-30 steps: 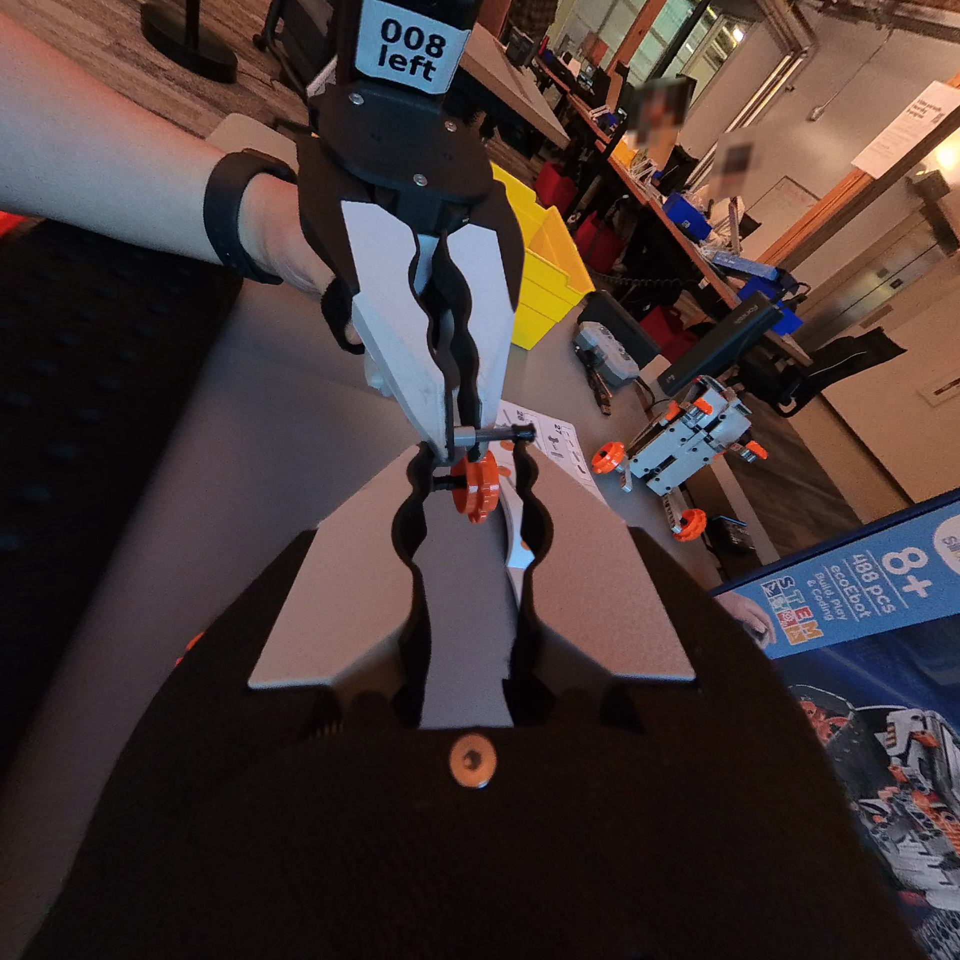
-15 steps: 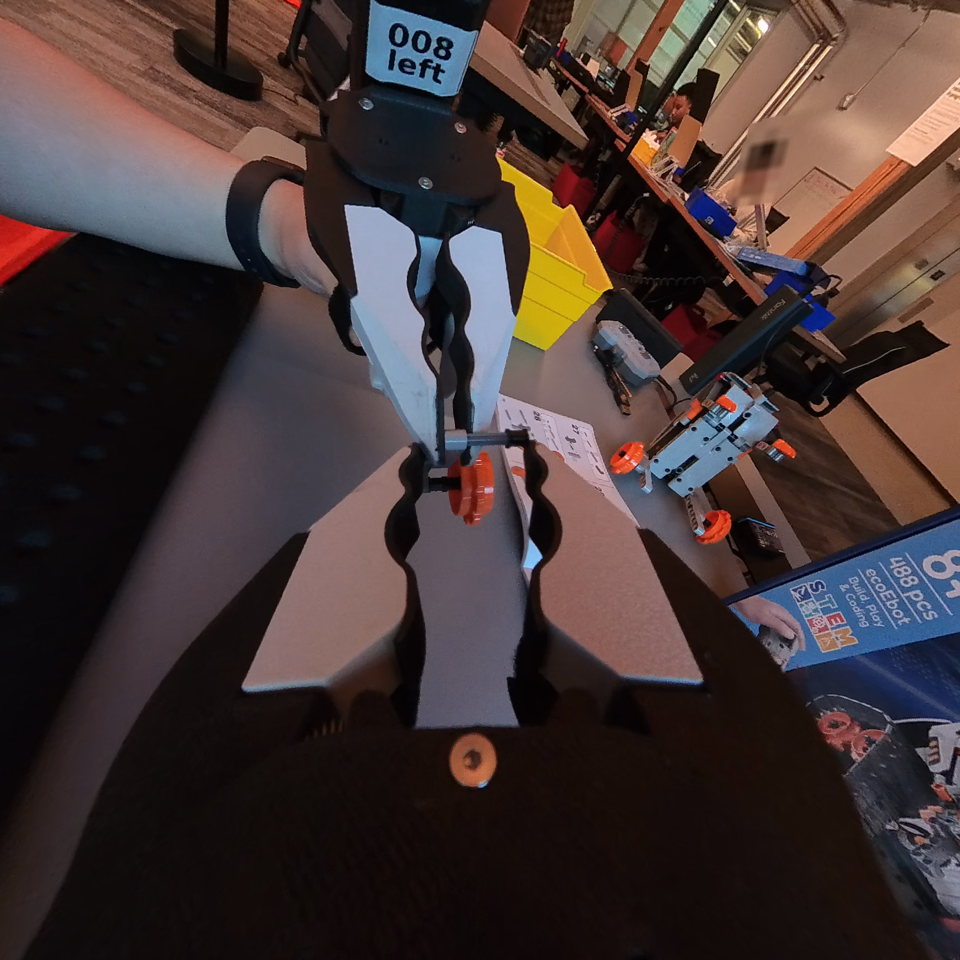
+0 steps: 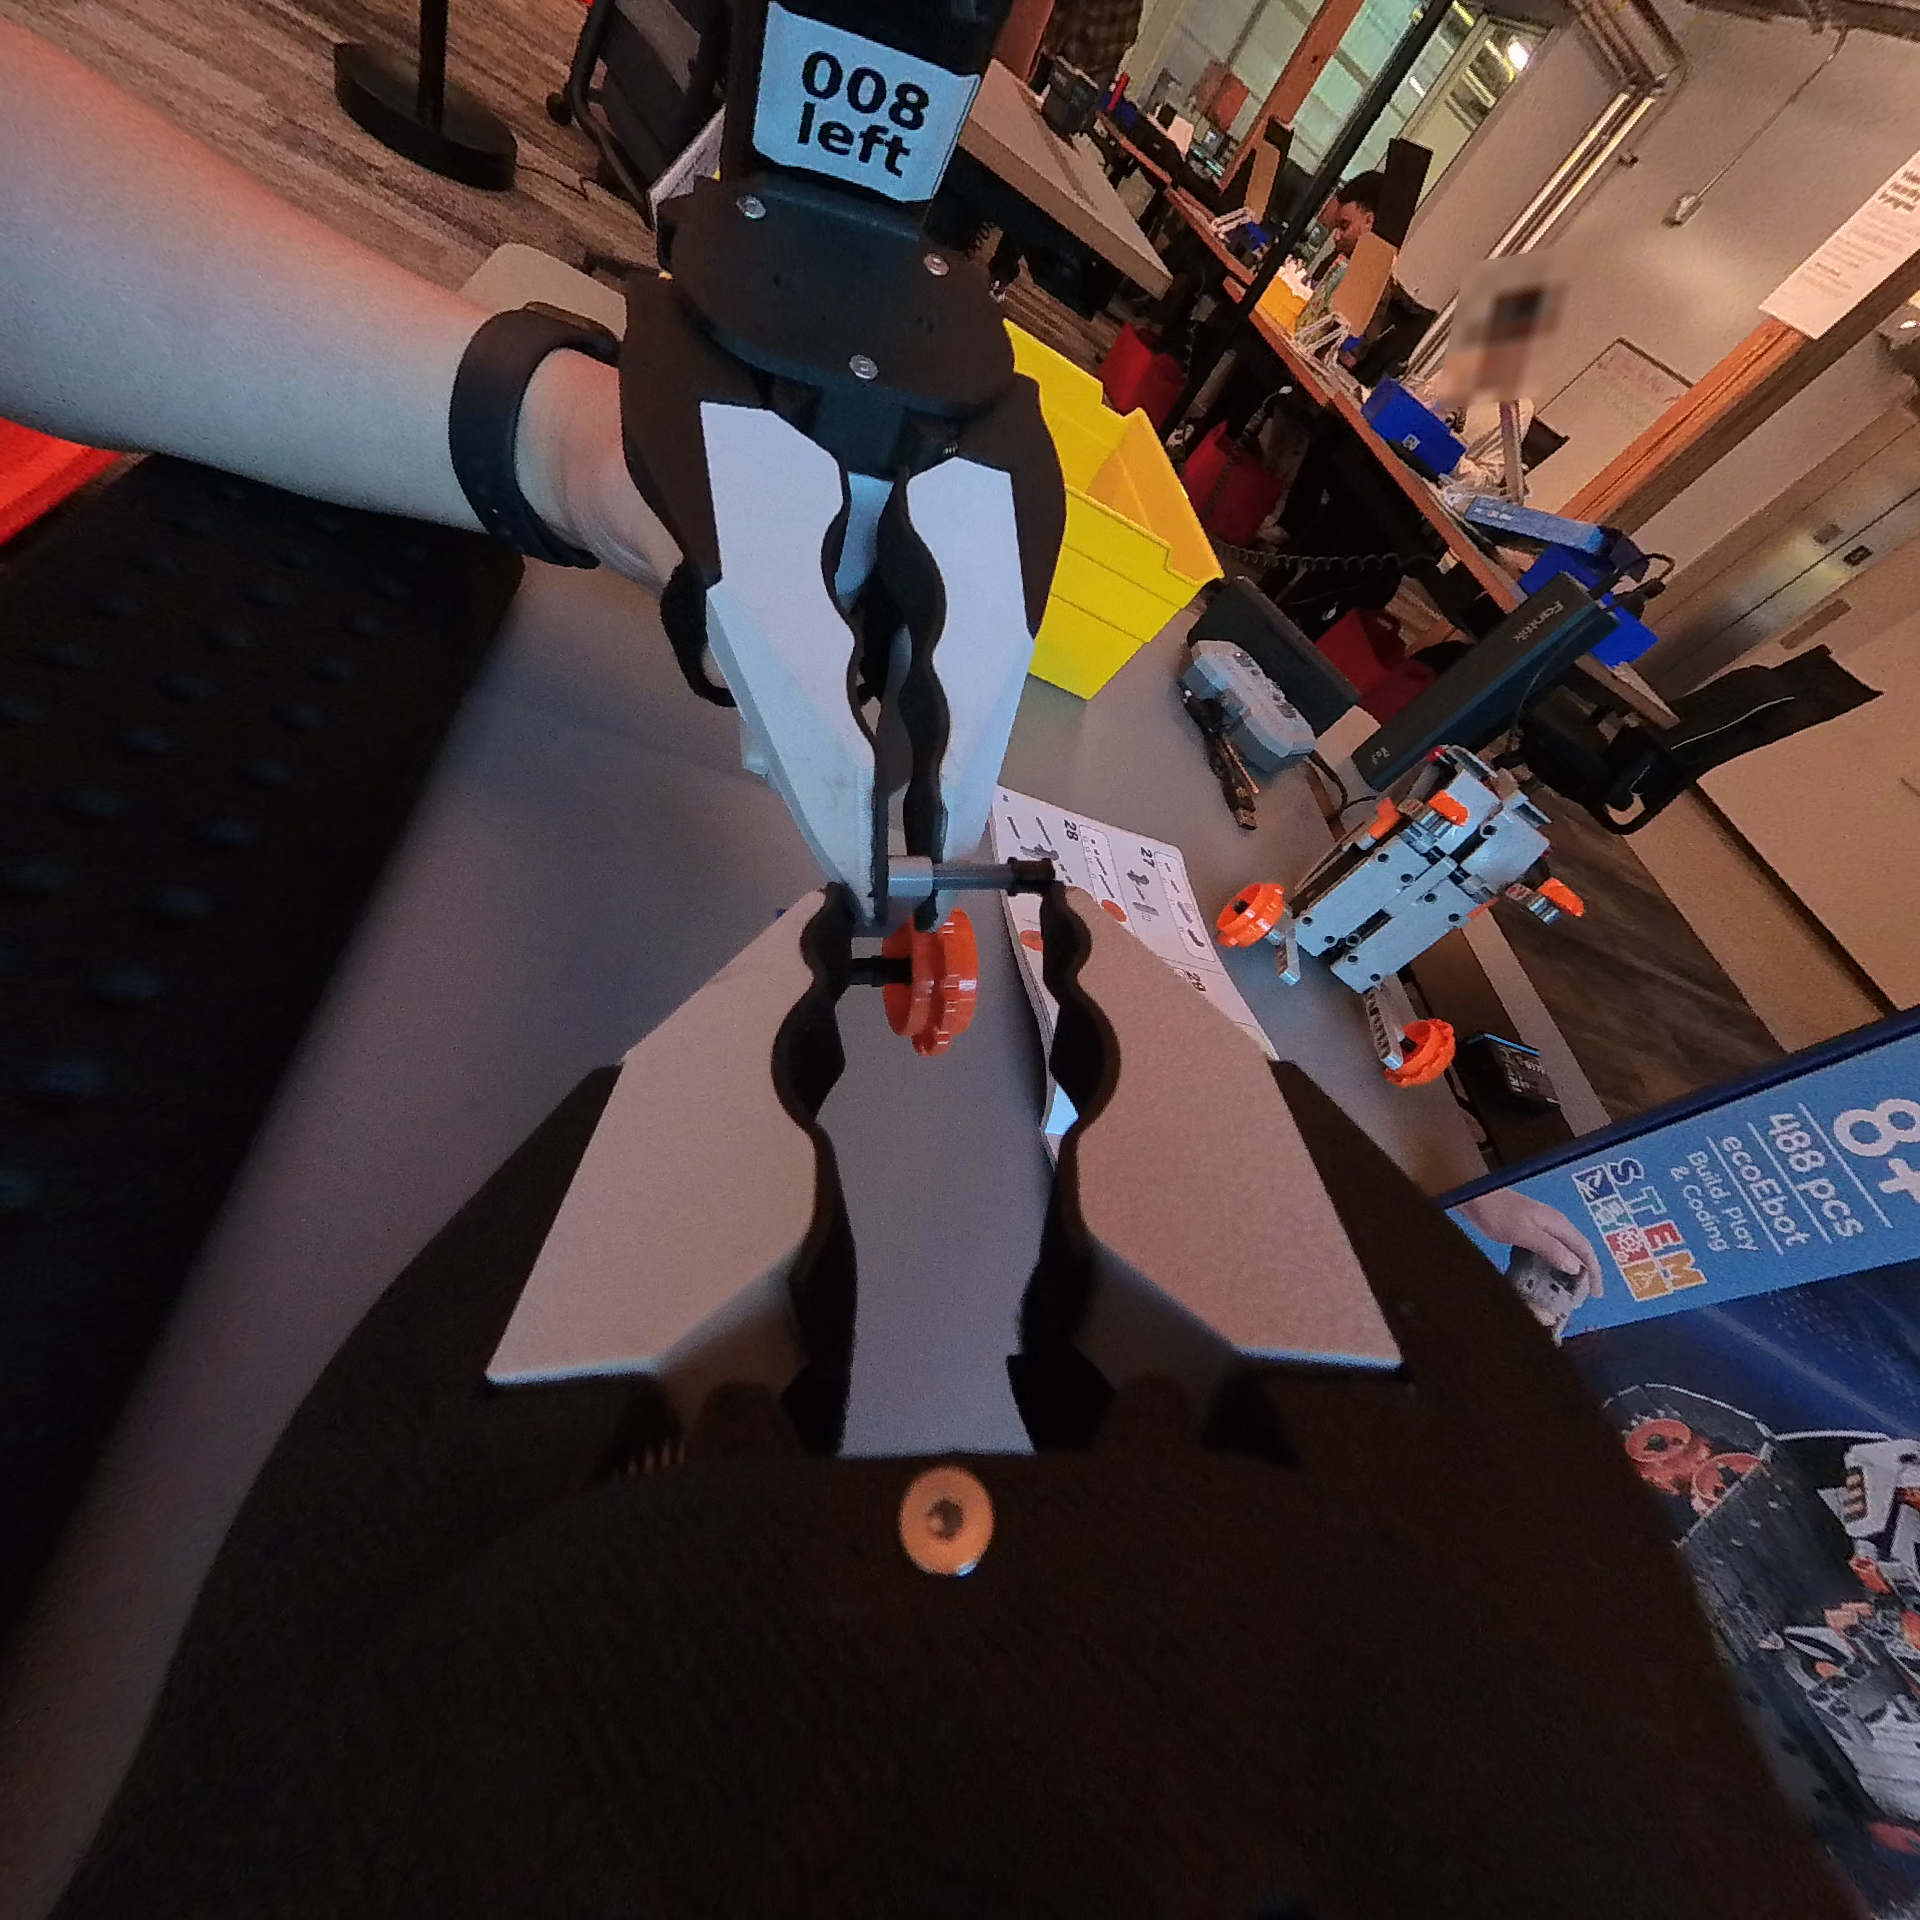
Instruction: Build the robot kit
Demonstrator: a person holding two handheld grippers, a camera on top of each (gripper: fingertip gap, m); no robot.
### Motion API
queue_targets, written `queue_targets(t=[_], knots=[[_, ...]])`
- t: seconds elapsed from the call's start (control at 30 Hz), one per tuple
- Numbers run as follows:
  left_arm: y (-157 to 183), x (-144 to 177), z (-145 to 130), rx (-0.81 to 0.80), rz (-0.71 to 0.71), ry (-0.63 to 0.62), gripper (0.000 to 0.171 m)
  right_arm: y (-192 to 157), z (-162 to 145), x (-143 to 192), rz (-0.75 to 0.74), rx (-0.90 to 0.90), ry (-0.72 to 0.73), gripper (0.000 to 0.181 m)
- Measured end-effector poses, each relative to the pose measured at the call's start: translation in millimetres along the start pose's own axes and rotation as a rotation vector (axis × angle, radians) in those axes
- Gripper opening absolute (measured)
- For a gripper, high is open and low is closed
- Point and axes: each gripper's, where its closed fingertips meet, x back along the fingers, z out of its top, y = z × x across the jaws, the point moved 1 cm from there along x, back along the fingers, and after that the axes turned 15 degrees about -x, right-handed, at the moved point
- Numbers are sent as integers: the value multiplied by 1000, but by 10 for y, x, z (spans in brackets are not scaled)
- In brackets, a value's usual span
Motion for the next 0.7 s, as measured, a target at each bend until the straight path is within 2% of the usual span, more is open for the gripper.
queue_targets(t=[0.7], knots=[[15,2,-39,6,-9,-16,5,-12,-35,-18,-8,24,-18,32]])
